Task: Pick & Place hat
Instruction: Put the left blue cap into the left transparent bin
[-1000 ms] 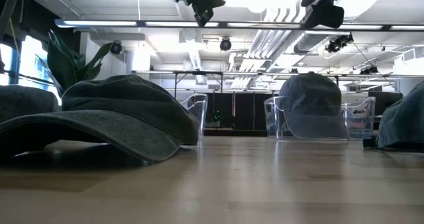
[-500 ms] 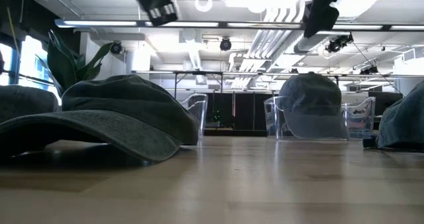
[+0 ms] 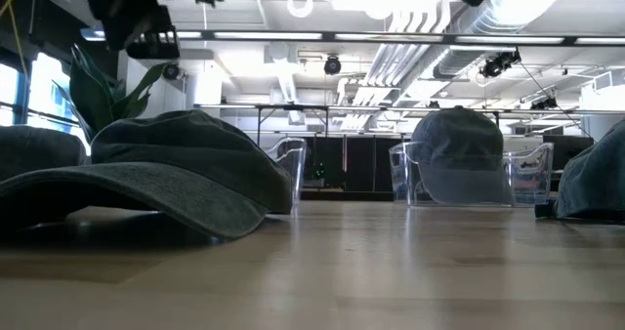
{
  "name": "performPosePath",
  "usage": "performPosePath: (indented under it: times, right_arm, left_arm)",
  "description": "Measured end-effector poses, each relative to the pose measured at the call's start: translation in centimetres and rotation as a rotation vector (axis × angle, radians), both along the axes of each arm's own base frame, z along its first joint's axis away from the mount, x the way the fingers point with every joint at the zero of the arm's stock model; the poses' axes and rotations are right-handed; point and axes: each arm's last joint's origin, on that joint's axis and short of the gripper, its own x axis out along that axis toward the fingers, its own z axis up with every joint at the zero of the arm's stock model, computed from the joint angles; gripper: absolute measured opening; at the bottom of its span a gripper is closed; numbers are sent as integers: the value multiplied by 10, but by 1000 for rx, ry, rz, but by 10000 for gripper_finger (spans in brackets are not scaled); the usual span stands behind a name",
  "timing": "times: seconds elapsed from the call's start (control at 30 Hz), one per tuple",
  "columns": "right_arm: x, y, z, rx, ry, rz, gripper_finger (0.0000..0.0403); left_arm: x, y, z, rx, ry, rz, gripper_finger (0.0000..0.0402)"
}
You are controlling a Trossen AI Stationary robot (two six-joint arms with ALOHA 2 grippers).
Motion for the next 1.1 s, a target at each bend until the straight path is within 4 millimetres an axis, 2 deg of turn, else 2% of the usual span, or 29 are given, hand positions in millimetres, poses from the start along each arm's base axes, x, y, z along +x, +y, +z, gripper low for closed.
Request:
performPosePath:
  times: [0.13, 0.23, 0.3, 0.47, 0.53, 0.63, 0.83, 0.97, 1.1]
  right_arm:
    - [16, 14, -7, -18, -58, 13, 263]
    - [38, 13, -17, -14, -97, -20, 263]
    - [56, 6, -27, -16, -117, -49, 263]
    - [104, -18, -60, 7, -181, -139, 263]
    - [123, -28, -77, 40, -207, -142, 263]
    - [144, -42, -97, 74, -261, -155, 263]
    - [162, -67, -130, 112, -244, -162, 263]
    - [169, -76, -152, 142, -212, -142, 263]
    - [175, -76, -168, 154, -216, -131, 258]
  left_arm:
    - [-13, 3, 5, 17, -216, 197, 115]
    - [-25, 9, 6, 54, -316, 321, 114]
    - [-34, 13, 4, 100, -343, 374, 115]
    - [-50, 22, -16, 247, -357, 502, 115]
    - [-55, 25, -23, 247, -392, 528, 115]
    - [-63, 31, -45, 217, -357, 532, 115]
    - [-69, 31, -73, 153, -377, 485, 127]
    - [-69, 30, -81, 144, -418, 410, 159]
    - [-72, 31, -88, 187, -401, 400, 199]
